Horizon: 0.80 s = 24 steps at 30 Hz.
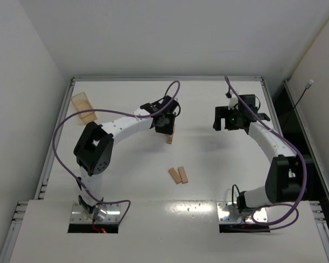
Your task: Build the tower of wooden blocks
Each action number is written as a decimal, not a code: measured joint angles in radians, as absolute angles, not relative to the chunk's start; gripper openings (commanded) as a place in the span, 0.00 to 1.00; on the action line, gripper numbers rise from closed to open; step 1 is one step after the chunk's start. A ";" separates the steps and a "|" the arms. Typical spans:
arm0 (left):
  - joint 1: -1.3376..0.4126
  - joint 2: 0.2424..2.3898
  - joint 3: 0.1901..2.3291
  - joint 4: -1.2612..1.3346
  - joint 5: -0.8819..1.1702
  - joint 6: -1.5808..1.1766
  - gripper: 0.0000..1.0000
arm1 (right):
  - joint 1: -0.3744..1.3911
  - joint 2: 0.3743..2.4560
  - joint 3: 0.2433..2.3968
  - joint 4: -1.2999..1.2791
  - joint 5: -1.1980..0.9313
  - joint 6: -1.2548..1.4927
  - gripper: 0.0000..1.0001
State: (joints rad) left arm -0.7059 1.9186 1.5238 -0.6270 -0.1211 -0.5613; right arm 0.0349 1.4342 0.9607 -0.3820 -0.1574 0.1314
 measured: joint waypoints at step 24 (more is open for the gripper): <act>-0.720 1.976 1.579 -0.635 -0.142 -0.561 0.00 | 0.035 1.434 0.961 -0.381 -0.157 0.131 0.85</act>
